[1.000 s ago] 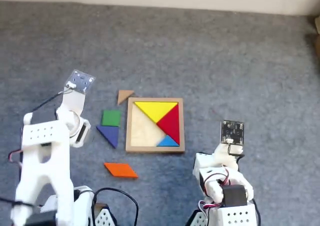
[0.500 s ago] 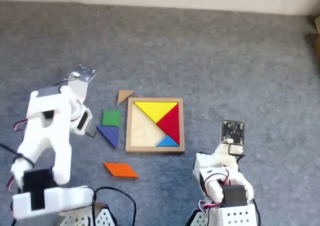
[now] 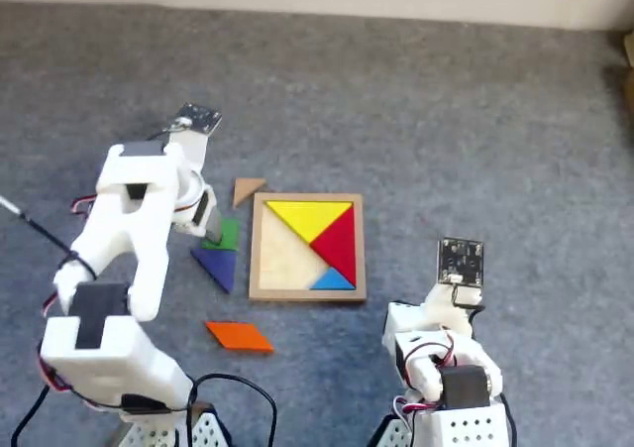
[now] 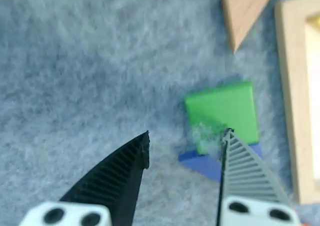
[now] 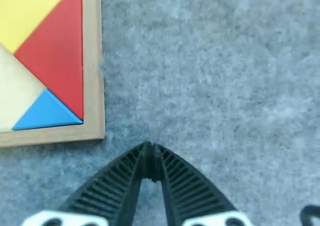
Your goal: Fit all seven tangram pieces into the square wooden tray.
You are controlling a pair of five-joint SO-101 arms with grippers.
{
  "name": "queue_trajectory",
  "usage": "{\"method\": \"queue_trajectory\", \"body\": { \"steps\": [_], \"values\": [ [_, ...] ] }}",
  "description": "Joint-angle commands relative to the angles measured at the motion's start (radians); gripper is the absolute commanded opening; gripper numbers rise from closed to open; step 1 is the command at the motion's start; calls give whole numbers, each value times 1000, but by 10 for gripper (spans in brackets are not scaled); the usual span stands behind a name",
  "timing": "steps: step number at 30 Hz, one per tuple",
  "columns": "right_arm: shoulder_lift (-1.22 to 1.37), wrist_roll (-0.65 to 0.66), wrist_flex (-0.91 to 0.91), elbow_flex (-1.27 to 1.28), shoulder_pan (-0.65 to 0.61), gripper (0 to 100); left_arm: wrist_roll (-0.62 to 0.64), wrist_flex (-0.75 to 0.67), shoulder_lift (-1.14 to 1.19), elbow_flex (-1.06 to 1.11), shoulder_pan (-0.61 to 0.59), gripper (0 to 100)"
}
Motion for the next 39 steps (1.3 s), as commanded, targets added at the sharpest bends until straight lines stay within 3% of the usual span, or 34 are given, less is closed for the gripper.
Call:
{"method": "queue_trajectory", "body": {
  "steps": [1, 8, 20, 30, 39],
  "values": [
    [-8, -11, 7, 147, 10, 16, 54, 3, 31, -104, 50, 236],
    [-8, -11, 7, 147, 10, 16, 91, 117, 50, -182, 110, 236],
    [-8, -9, 7, 147, 10, 16, 91, 121, 254, -257, 85, 231],
    [-8, -9, 7, 147, 10, 16, 86, 135, 259, -268, 68, 155],
    [-8, -9, 7, 147, 10, 16, 86, 140, 191, -268, 77, 153]
  ]
}}
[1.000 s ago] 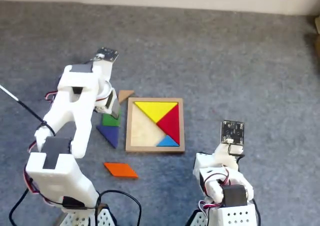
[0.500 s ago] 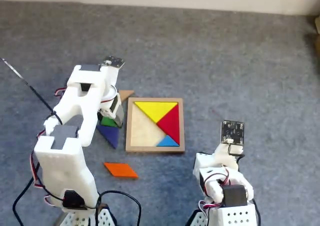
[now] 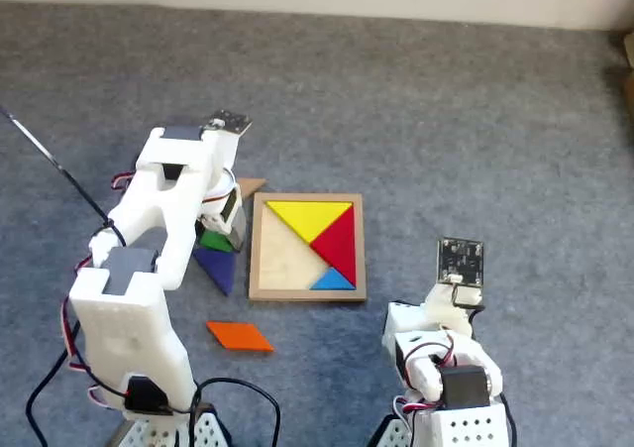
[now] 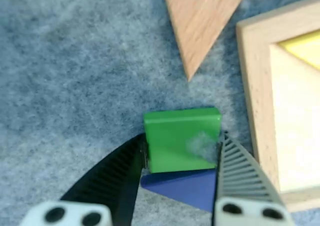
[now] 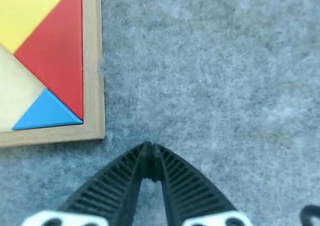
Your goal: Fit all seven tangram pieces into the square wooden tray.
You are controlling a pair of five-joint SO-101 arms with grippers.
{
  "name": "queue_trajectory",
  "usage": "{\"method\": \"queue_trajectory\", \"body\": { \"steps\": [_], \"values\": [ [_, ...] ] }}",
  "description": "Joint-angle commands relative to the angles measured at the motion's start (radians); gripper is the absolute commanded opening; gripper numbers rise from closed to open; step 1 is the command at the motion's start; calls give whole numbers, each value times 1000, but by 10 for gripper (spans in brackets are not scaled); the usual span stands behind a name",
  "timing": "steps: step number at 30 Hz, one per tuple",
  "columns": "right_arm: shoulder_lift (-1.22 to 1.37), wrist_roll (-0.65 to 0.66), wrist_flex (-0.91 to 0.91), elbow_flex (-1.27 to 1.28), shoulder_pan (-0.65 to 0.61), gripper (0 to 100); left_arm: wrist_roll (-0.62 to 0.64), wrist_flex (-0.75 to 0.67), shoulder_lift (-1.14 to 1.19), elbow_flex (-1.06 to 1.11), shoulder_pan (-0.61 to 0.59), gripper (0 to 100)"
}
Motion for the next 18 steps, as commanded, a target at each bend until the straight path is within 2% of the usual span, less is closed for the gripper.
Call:
{"method": "queue_trajectory", "body": {
  "steps": [1, 6, 11, 15, 18],
  "values": [
    [-8, -9, 7, 145, 10, 16, 3, 8, -99, -30, 1, 153],
    [-8, -9, 7, 145, 10, 16, 3, 68, -275, 31, 58, 153],
    [-8, -9, 7, 145, 10, 16, 6, 58, -429, 171, 209, 153],
    [-8, -9, 7, 145, 10, 16, 8, 57, -472, 237, 341, 155],
    [-8, -9, 7, 145, 10, 16, 9, 49, -455, 236, 398, 158]
  ]
}}
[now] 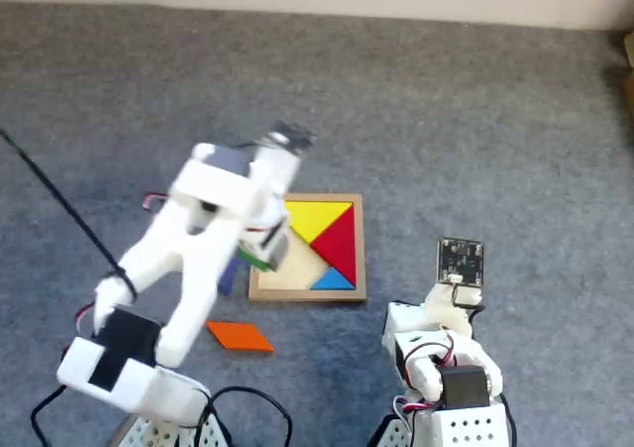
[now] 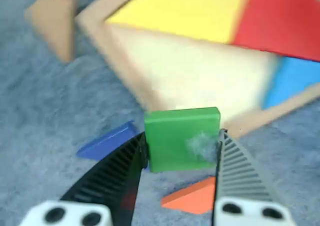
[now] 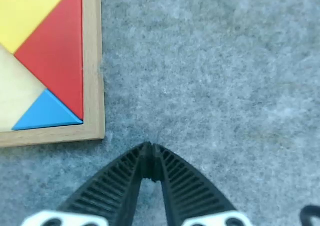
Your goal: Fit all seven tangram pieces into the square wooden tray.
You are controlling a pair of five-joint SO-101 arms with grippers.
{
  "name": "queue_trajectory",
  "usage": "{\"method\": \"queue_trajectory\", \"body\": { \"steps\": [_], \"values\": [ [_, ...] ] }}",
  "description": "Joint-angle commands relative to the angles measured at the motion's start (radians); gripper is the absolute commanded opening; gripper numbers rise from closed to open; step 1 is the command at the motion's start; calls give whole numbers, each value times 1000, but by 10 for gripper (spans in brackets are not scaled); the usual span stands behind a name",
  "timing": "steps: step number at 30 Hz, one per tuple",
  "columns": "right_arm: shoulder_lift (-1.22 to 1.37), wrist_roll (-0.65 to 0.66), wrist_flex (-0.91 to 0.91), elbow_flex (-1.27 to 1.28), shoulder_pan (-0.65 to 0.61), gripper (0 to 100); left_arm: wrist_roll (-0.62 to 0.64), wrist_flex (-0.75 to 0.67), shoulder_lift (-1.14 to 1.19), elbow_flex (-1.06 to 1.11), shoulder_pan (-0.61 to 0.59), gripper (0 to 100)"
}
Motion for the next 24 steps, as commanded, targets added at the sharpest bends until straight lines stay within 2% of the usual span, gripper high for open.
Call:
{"method": "queue_trajectory", "body": {
  "steps": [1, 6, 10, 13, 16, 24],
  "values": [
    [-8, -9, 7, 145, 10, 16, 9, -20, -31, -5, 93, 158],
    [-8, -9, 7, 145, 10, 16, 11, -77, 21, -5, 131, 165],
    [-8, -9, 7, 145, 10, 16, 14, -75, 62, -5, 165, 229],
    [-8, -9, 7, 145, 10, 16, 91, -75, 81, -22, 173, 268],
    [-8, -9, 7, 145, 10, 16, 101, -69, 87, -58, 165, 292],
    [-8, -9, 7, 145, 10, 16, 94, -38, 31, -87, 101, 271]
  ]
}}
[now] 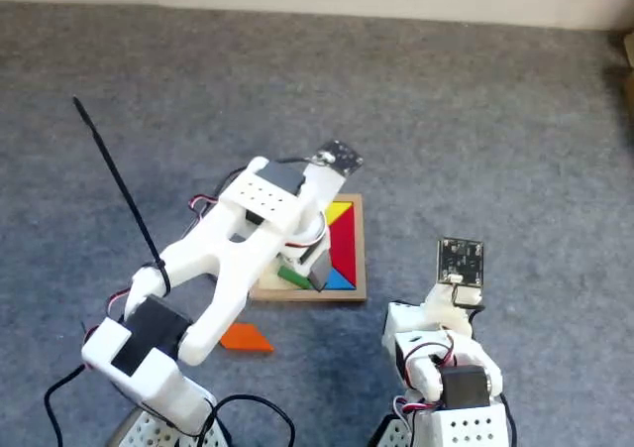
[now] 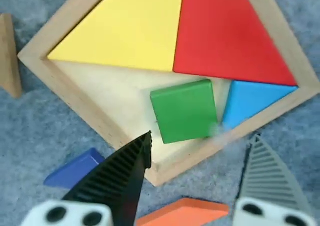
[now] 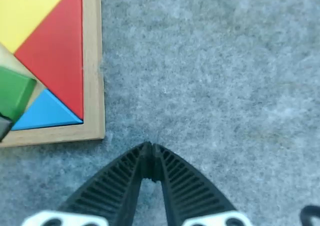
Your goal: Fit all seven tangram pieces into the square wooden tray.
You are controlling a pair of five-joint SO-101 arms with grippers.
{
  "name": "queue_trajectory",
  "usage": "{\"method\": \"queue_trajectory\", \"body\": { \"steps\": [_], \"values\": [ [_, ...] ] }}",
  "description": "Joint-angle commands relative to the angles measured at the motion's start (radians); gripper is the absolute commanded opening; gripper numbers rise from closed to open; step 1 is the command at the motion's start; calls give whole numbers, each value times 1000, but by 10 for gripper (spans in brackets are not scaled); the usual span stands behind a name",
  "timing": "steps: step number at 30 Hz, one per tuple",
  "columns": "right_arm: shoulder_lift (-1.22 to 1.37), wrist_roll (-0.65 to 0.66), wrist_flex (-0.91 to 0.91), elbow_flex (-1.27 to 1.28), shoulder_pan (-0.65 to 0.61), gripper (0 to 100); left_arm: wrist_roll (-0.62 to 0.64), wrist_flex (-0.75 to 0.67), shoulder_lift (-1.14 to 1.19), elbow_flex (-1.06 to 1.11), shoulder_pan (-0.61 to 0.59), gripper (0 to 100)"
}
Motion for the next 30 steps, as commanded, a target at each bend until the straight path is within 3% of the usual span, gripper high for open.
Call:
{"method": "queue_trajectory", "body": {
  "steps": [1, 7, 15, 30],
  "values": [
    [-8, -9, 7, 145, 10, 16, -3, 29, -82, -54, -74, 263],
    [-8, -9, 7, 145, 10, 16, -118, 25, -97, -51, -159, 221],
    [-8, -9, 7, 145, 10, 16, -141, -80, 54, -51, -171, 162],
    [-8, -9, 7, 145, 10, 16, -135, -98, 107, -62, -19, 162]
  ]
}}
